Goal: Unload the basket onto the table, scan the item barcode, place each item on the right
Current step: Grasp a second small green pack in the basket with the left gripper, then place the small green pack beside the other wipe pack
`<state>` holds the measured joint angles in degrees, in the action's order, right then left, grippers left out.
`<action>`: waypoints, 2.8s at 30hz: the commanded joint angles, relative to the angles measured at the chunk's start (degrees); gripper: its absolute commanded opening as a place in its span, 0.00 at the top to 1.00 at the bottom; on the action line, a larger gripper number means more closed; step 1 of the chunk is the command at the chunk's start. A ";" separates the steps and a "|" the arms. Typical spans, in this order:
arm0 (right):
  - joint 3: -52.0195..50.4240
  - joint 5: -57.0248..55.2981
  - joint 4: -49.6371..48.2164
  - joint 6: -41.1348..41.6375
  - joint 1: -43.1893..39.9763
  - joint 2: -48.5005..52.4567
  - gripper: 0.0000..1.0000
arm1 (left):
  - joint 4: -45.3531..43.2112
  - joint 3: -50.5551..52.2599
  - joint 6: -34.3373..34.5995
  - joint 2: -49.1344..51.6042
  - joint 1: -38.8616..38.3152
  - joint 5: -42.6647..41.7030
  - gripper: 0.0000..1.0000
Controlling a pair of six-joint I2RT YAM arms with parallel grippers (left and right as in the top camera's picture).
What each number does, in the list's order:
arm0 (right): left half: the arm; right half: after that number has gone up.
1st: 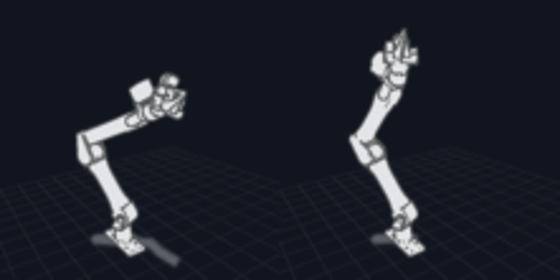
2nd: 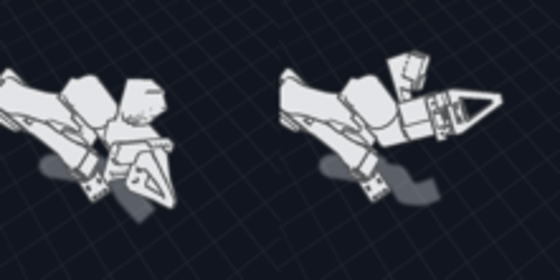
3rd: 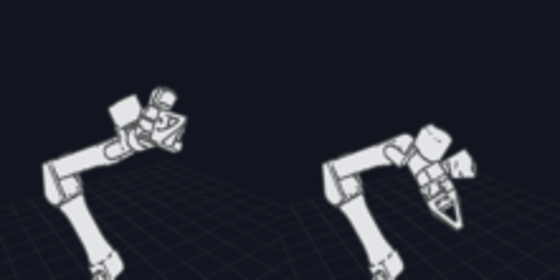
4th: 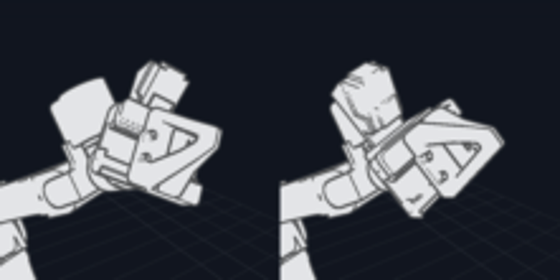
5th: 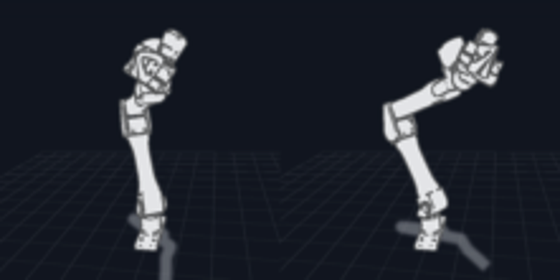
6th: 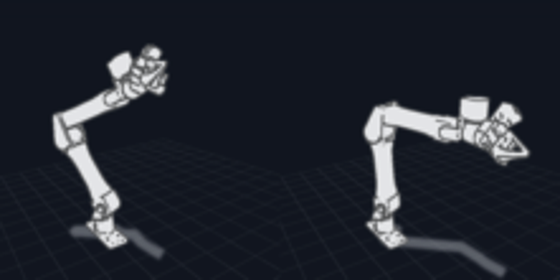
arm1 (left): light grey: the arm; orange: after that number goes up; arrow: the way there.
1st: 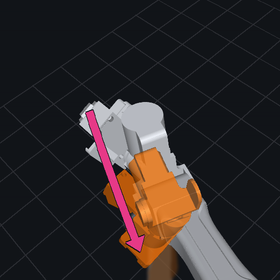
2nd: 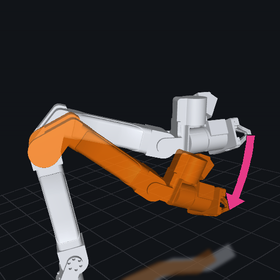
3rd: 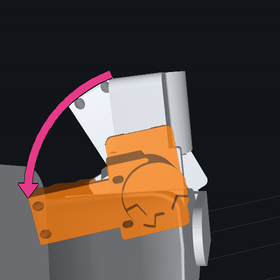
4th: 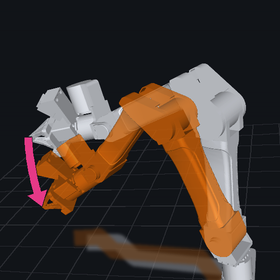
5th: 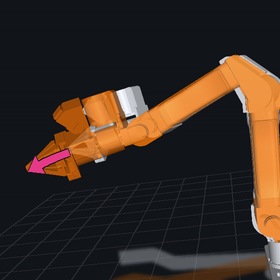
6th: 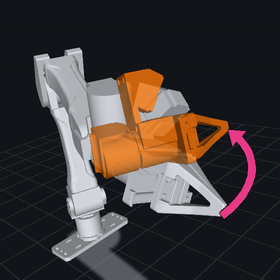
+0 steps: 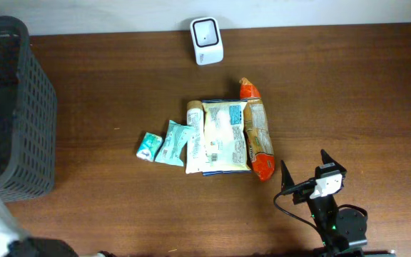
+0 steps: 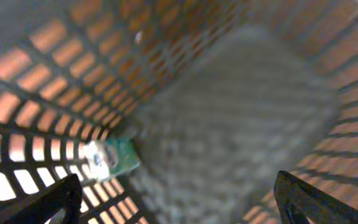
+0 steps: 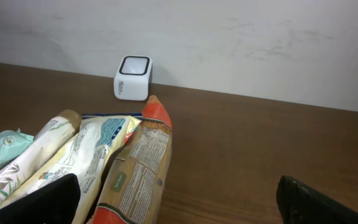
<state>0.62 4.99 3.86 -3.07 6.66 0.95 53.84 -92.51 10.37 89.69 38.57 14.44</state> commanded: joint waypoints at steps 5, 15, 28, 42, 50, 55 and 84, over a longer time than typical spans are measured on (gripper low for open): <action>-0.31 0.13 0.24 0.09 -0.31 -0.22 0.01 | 1.01 4.35 -1.86 14.58 5.79 11.52 0.16; -0.31 0.13 0.24 0.09 -0.31 -0.22 0.01 | -0.24 4.37 0.94 25.46 13.53 9.77 0.33; -0.31 0.15 0.24 0.09 -0.31 -0.22 0.01 | -4.96 4.26 -8.72 27.08 13.46 -6.73 0.39; -0.31 0.15 0.24 0.09 -0.31 -0.22 0.01 | 1.18 -3.26 -9.94 26.29 12.92 -7.34 1.00; -0.31 0.13 0.24 0.09 -0.31 -0.22 0.01 | -0.20 -13.88 -0.74 -4.48 0.63 -26.86 1.00; -0.31 0.15 0.24 0.09 -0.31 -0.22 0.01 | 9.55 -12.52 -4.22 -10.47 -28.28 -22.51 1.00; -0.31 0.13 0.24 0.09 -0.31 -0.22 0.01 | -12.37 11.28 -19.12 -10.45 -31.47 -22.14 0.00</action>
<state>0.62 4.99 3.86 -3.03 6.68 0.95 40.07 -81.34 -7.97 81.93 0.40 -4.16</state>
